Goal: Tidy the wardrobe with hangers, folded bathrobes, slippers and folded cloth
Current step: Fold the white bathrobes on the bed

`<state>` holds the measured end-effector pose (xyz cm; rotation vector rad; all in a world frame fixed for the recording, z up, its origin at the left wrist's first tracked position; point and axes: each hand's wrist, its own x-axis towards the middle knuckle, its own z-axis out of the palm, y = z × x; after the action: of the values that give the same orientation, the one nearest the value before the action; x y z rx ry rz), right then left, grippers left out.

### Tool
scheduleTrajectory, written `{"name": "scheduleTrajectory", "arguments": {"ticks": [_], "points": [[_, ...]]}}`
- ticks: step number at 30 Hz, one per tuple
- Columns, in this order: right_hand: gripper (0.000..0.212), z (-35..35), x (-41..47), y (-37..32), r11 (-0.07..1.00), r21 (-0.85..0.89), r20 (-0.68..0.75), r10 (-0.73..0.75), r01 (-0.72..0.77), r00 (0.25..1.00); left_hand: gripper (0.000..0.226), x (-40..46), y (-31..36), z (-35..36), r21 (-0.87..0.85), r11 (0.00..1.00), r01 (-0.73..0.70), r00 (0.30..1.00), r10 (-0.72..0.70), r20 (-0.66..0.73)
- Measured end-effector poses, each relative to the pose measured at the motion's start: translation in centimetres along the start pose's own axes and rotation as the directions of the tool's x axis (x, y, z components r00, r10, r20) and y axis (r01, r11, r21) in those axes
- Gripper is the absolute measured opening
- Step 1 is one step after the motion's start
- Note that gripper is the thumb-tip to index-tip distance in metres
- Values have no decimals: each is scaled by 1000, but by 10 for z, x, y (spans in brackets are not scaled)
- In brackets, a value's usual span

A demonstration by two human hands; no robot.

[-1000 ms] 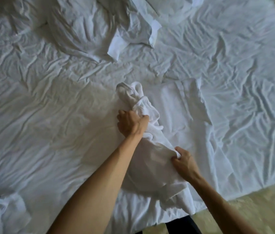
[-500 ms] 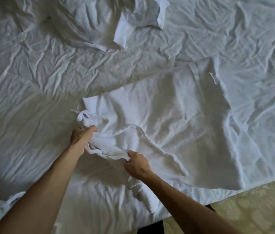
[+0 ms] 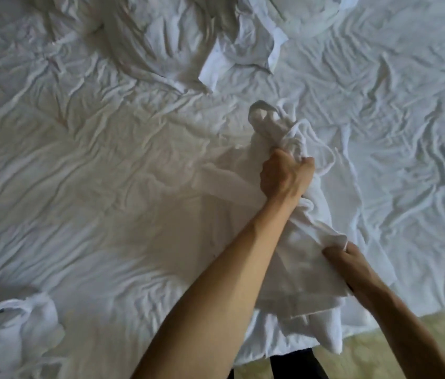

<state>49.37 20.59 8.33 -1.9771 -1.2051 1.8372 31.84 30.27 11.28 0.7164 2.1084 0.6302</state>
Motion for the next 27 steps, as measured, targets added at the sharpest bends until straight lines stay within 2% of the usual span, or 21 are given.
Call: {"name": "scheduleTrajectory", "arguments": {"ticks": [2, 4, 9, 11, 14, 16, 18, 19, 21, 23, 25, 27], "points": [[25, -34, 22, 13, 998, -45, -23, 36, -37, 999, 45, 3, 16, 40, -28, 999, 17, 999, -16, 36], [23, -59, 43, 26, 991, -109, -49, 72, -77, 996, 51, 4, 27, 82, -10, 1000, 23, 998, -22, 53], [16, -95, 90, 62, 971, -183, -98, 135, -151, 986, 78, 3, 30, 168, 131, 991, 32, 987, -51, 150], [25, -107, 99, 65, 968, -201, -67, 137, -148, 988, 85, 2, 19, 183, 210, 978, -11, 982, -30, 189], [14, -125, 102, 61, 986, -145, 32, 90, -85, 995, 72, 1, -10, 184, 362, 919, -156, 981, 100, 169], [21, -136, 101, 56, 993, -114, 40, 13, -9, 999, 58, 5, -29, 175, 405, 871, -279, 955, 205, 215], [41, -138, 104, 47, 988, -139, -56, -73, 65, 996, 47, 11, -39, 162, 417, 837, -353, 928, 258, 268], [43, -137, 105, 38, 982, -169, -124, -110, 89, 986, 45, 14, -40, 155, 446, 805, -392, 912, 274, 306], [42, -131, 109, 15, 957, -240, -247, -224, 164, 943, 44, 16, -36, 141, 496, 729, -471, 869, 287, 404], [46, -125, 117, -10, 905, -346, -312, -361, 248, 879, 51, 15, -27, 127, 506, 660, -555, 804, 269, 530], [43, -118, 128, -30, 831, -454, -289, -478, 320, 830, 57, 11, -25, 114, 502, 611, -613, 739, 219, 637], [33, -110, 138, -43, 756, -523, -201, -559, 395, 804, 60, 9, -33, 102, 486, 578, -655, 691, 199, 695]]}}
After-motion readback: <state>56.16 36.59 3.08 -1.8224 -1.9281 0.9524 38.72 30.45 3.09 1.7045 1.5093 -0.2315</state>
